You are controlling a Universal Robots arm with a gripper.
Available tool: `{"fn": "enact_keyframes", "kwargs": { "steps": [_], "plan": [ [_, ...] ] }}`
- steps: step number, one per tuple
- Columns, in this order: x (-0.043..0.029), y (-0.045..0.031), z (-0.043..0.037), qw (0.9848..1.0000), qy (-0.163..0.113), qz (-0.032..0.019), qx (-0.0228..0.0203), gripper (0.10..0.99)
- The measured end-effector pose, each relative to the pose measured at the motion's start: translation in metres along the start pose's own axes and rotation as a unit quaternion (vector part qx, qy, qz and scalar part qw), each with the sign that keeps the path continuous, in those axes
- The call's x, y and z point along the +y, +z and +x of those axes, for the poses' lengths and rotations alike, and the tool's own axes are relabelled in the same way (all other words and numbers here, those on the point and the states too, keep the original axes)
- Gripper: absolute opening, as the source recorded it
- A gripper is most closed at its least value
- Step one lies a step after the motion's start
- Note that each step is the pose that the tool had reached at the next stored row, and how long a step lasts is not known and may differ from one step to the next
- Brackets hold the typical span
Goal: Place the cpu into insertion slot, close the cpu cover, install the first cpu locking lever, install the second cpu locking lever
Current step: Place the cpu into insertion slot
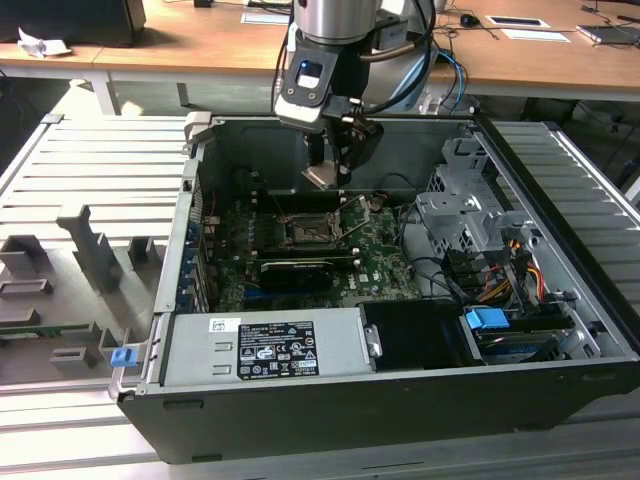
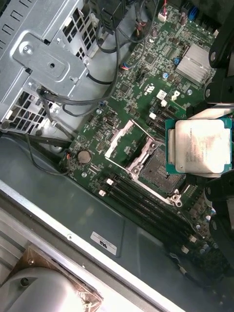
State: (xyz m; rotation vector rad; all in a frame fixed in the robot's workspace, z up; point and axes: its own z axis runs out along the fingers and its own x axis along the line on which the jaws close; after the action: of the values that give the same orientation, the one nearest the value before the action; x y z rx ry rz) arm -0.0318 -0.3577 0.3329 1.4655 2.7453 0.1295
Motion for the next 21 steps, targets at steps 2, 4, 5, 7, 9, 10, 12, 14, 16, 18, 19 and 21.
{"fn": "enact_keyframes", "kwargs": {
  "steps": [2,4,5,7,9,10,12,14,16,18,19,21],
  "plan": [
    [0.0000,0.0004,0.0000,1.0000,0.001,-0.0001,-0.0001,0.525],
    [0.0000,0.0007,0.0000,1.0000,0.002,0.0000,-0.0001,0.525],
    [0.0000,0.0008,0.0000,1.0000,0.002,-0.0001,-0.0002,0.525],
    [-0.0001,0.0011,0.0000,1.0000,0.003,-0.0001,-0.0002,0.525],
    [-0.0001,0.0012,0.0000,1.0000,0.003,-0.0001,-0.0003,0.525],
    [-0.0001,0.0013,0.0000,1.0000,0.004,-0.0001,-0.0003,0.525],
    [-0.0001,0.0016,0.0000,1.0000,0.004,-0.0001,-0.0003,0.525],
    [-0.0001,0.0018,0.0000,1.0000,0.005,-0.0001,-0.0004,0.525],
    [-0.0002,0.0020,0.0000,1.0000,0.005,-0.0001,-0.0004,0.525],
    [-0.0002,0.0025,0.0000,1.0000,0.006,-0.0002,-0.0006,0.525],
    [-0.0002,0.0027,0.0000,1.0000,0.007,-0.0002,-0.0006,0.525],
    [-0.0003,0.0031,-0.0001,1.0000,0.008,-0.0002,-0.0006,0.525]
  ]
}}
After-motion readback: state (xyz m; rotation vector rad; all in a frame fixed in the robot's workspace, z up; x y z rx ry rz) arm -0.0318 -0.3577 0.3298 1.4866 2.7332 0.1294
